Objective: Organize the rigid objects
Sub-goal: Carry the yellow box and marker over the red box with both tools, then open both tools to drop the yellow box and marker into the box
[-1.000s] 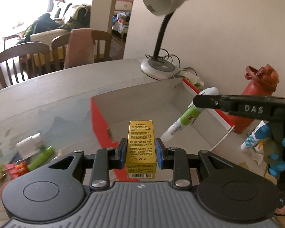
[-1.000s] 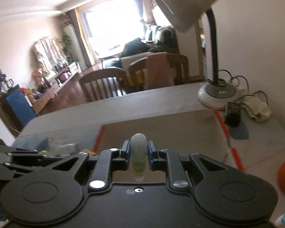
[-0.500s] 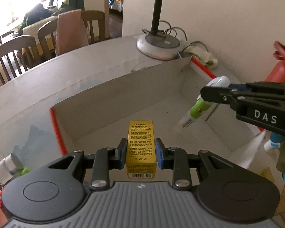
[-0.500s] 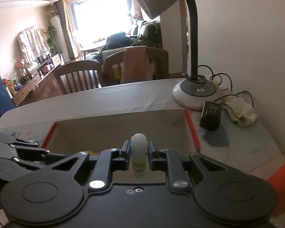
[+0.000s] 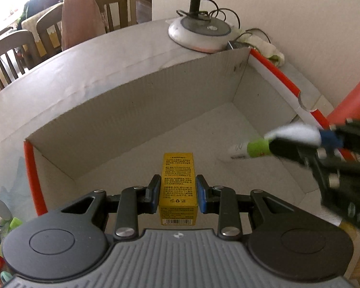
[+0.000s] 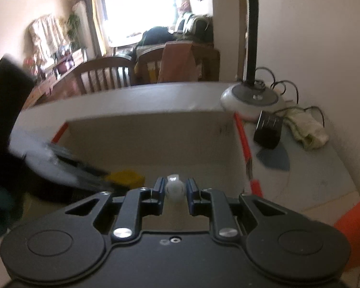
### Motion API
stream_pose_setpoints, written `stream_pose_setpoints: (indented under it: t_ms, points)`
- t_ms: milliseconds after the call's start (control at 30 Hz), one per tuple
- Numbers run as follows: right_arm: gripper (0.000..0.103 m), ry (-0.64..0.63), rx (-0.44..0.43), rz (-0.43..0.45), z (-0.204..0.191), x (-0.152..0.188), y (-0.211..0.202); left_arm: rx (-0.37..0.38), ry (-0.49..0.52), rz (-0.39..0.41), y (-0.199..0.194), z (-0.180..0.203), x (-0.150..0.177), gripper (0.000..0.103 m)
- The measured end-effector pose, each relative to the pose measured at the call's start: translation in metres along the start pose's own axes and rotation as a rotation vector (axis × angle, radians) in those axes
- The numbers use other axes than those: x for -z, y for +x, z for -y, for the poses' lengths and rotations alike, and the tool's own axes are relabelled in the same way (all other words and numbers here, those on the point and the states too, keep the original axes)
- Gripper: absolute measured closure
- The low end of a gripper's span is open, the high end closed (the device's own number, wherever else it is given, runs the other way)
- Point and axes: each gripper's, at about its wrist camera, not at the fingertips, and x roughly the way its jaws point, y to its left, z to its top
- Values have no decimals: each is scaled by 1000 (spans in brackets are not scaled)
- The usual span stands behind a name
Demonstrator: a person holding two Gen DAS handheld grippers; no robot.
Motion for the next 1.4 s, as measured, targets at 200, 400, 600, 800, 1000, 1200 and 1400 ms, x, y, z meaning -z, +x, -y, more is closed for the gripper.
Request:
stream_pose_setpoints:
  t_ms: [200,400,600,800,1000,1200,1400]
  points:
    - [86,16,-12,-77,-3,9,7,-6,0,-47,11,1,1,73]
    - [82,1,-38,-118,-7,11,10,-18,-5,-87,17,1,3,73]
    - [76,-6,-57,-128,-9,12,9,-13,-12,-89,11,1,3,73]
    - [63,17,-83,-109,-10,10,2,0,-24,-47,-7,0,8,73]
    - [53,35,-102,-87,-14,8,-8,28,-41,23,-37,-1,19,73]
    - [45,35,-112,-52,-26,5,-24,45,-43,105,-71,-6,35,73]
    - [43,41,-120,-13,-44,3,-41,64,-42,174,-105,-14,56,73]
